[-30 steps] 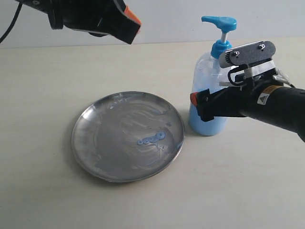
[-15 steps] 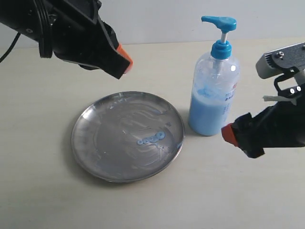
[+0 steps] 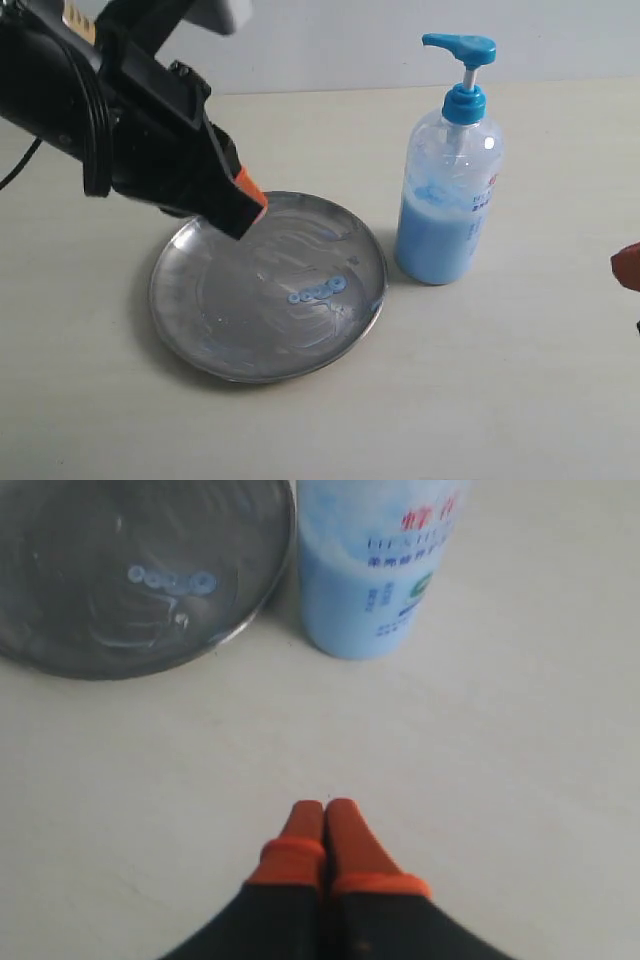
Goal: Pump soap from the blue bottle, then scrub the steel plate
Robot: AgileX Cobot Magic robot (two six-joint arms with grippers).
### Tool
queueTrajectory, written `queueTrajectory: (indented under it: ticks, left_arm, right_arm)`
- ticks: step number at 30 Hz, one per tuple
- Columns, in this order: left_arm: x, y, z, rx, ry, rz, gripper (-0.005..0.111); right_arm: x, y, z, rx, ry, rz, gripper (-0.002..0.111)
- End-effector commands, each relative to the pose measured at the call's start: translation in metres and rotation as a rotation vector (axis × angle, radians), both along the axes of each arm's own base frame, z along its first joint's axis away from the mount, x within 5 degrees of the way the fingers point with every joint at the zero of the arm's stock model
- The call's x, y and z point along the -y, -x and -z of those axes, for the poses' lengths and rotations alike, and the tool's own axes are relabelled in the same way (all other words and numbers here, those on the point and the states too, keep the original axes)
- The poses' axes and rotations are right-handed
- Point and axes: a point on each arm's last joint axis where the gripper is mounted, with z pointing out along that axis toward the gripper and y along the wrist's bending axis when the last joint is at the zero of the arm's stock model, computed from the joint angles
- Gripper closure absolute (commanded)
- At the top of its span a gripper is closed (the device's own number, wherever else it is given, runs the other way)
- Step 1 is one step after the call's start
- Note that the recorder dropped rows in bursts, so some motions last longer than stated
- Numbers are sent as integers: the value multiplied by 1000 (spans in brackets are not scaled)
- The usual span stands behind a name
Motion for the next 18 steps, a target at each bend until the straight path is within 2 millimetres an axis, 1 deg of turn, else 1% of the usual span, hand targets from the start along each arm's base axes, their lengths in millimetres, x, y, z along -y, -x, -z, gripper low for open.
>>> queueTrajectory:
  ticks: [1, 7, 11, 14, 18]
  left_arm:
    - [-4, 2, 19, -13, 8, -39, 107]
    - [-8, 4, 43, -9, 6, -77, 107]
    - [-7, 2, 60, -34, -22, -86, 107]
    - [-2, -3, 76, -79, -59, -88, 107]
    - [6, -12, 106, -141, -100, -110, 107]
  right_arm:
    - [7, 12, -5, 107, -42, 2, 108]
    - [17, 32, -10, 215, -125, 26, 108]
    - [23, 45, -14, 300, -172, 29, 108]
    - [27, 53, -12, 345, -200, 33, 108]
    - [30, 59, -7, 402, -231, 35, 108]
